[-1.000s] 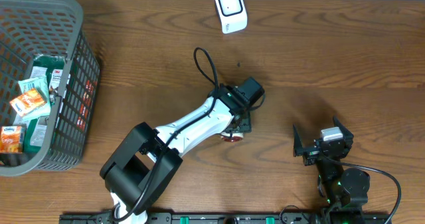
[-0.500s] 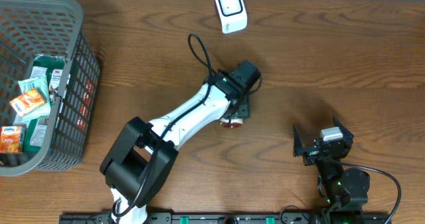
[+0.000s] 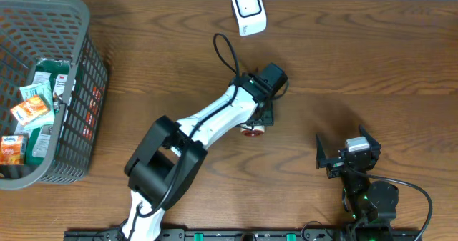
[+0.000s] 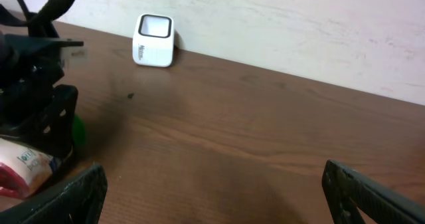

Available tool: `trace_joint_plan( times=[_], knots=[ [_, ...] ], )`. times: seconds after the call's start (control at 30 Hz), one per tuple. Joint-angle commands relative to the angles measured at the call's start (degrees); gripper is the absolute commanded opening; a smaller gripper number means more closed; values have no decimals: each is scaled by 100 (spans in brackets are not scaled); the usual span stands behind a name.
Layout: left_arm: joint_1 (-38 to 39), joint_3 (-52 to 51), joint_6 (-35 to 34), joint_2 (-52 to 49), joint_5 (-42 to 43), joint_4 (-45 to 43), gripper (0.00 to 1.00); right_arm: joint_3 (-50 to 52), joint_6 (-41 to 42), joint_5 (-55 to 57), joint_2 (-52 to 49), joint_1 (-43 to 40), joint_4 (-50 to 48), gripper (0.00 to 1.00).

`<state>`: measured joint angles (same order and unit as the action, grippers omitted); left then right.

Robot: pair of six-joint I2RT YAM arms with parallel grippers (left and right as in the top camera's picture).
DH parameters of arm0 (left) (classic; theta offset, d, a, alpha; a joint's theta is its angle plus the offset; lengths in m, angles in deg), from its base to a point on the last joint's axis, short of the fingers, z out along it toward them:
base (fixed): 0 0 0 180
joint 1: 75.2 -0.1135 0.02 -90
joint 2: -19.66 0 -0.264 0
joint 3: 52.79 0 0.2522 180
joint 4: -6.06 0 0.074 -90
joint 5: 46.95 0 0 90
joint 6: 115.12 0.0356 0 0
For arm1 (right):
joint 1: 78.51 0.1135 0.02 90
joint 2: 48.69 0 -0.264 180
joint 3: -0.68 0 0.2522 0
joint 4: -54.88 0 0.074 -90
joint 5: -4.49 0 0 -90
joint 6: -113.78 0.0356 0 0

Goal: Scan the item barcode
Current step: 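Lower the jar onto the table center and release it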

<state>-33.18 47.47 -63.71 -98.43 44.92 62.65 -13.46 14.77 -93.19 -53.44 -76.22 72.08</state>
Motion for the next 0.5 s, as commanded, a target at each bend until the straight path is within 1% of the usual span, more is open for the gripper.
trace_joint_plan(
  times=[0.0, 0.1, 0.13, 0.2, 0.37, 0.47],
  knots=[
    [22, 90, 107, -63, -107, 2, 62, 4, 83, 31, 26, 2, 24, 99],
    [26, 90, 107, -63, -105, 20, 84, 7, 83, 31, 26, 2, 24, 99],
    [26, 90, 105, -63, -105, 17, 89, 4, 83, 31, 26, 2, 24, 99],
    [26, 90, 107, -52, -105, 17, 96, 7, 83, 31, 26, 2, 24, 99],
    [-15, 236, 223, 52, -109, 74, 97, 7, 83, 31, 26, 2, 24, 99],
    [-138, 675, 437, 177, -127, 492, 97, 7, 83, 31, 26, 2, 24, 99]
  ],
)
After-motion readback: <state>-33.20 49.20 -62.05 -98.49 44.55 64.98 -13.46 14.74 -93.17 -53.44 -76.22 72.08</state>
